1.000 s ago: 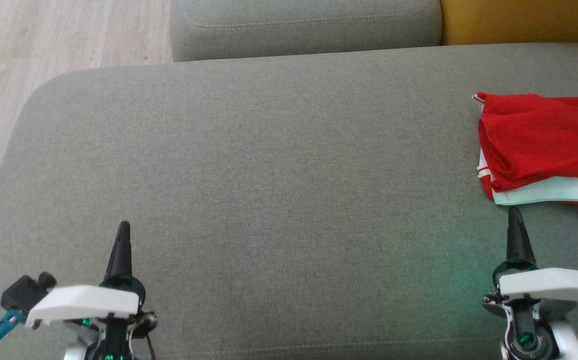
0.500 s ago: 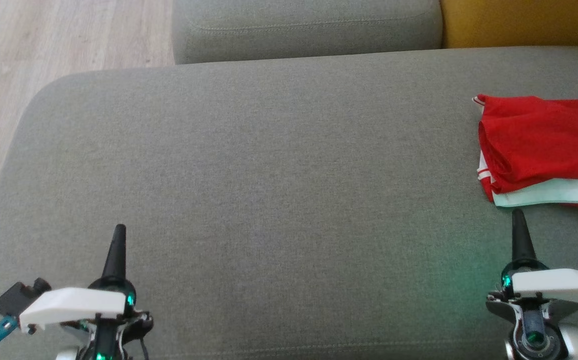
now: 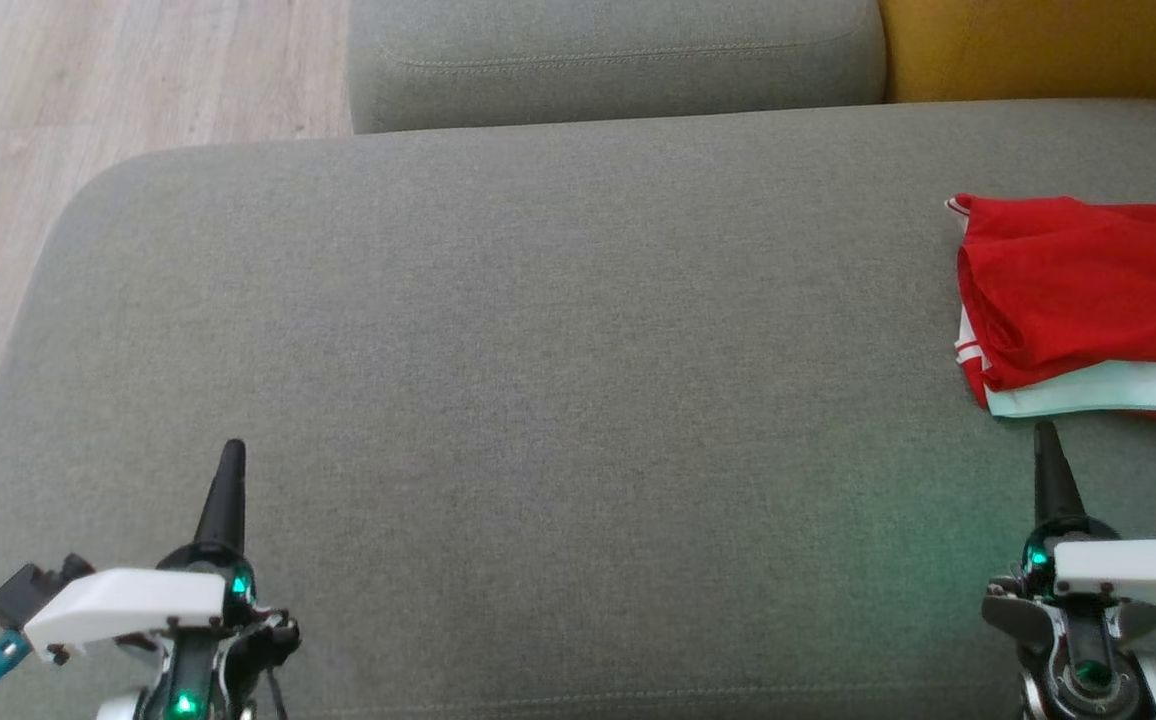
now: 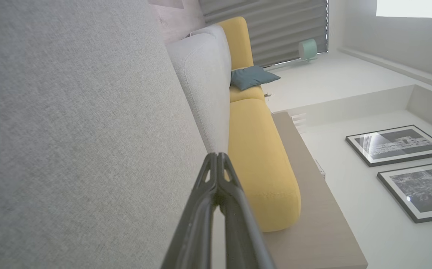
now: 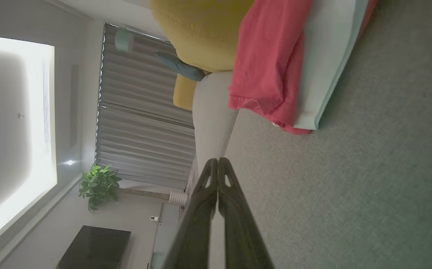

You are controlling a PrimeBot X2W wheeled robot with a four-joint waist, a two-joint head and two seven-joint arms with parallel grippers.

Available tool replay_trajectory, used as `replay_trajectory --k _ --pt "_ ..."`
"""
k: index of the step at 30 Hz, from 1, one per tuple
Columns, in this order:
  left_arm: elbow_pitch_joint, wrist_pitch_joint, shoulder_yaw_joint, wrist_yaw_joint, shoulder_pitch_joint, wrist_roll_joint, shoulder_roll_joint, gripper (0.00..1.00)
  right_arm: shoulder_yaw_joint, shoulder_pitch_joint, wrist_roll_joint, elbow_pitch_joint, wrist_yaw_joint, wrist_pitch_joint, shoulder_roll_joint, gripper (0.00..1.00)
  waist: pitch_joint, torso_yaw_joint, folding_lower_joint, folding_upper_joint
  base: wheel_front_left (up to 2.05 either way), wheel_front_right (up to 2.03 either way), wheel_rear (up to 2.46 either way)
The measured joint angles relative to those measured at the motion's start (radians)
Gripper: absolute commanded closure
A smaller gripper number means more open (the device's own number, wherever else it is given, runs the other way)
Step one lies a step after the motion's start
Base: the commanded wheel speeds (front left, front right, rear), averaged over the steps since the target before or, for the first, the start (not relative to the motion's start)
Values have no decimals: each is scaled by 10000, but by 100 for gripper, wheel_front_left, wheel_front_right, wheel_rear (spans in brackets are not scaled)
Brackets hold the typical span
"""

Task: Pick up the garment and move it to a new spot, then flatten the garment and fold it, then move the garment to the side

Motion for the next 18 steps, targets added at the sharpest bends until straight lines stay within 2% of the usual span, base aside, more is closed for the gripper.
replay_trajectory --k 18 --pt "265 523 320 -140 -81 -1659 10 100 -198 -7 1914 -12 0 453 -4 100 -93 39 0 0 0 0 0"
